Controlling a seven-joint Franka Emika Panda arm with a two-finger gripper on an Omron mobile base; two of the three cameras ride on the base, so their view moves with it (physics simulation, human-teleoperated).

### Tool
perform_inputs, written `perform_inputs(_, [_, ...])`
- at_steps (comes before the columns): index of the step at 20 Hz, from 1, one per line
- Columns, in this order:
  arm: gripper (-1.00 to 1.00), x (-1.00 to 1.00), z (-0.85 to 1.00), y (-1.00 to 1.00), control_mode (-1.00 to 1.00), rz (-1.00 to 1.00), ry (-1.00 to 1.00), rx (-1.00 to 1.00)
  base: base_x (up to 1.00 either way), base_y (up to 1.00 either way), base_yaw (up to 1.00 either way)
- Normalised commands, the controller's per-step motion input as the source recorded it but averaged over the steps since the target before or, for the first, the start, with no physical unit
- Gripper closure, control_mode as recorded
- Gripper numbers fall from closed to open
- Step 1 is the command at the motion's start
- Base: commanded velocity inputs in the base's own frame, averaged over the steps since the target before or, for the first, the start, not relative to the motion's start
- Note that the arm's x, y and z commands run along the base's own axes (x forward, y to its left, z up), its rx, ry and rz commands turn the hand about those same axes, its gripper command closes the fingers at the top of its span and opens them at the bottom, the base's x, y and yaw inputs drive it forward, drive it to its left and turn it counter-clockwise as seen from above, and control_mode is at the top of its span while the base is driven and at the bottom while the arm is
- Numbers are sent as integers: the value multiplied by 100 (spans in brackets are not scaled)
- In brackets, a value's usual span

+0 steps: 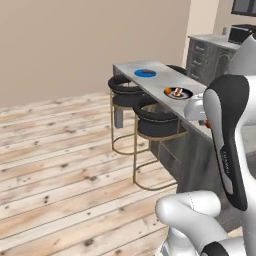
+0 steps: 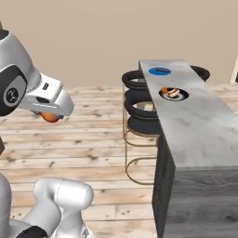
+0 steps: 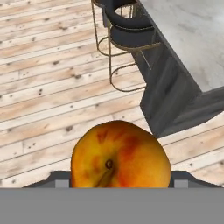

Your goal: Pick up the tangerine and peach from the fridge and place one fruit on each plate on the dining counter.

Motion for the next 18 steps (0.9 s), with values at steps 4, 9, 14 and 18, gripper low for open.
perform_inputs(4, [100,0,0,0,100,0,0,0,88,100,-5])
perform_inputs(9, [100,0,0,0,100,0,0,0,100,100,-3])
perform_inputs(14, [100,0,0,0,100,0,0,0,100,91,-3])
perform_inputs(18, [100,0,0,0,100,0,0,0,100,47,-5])
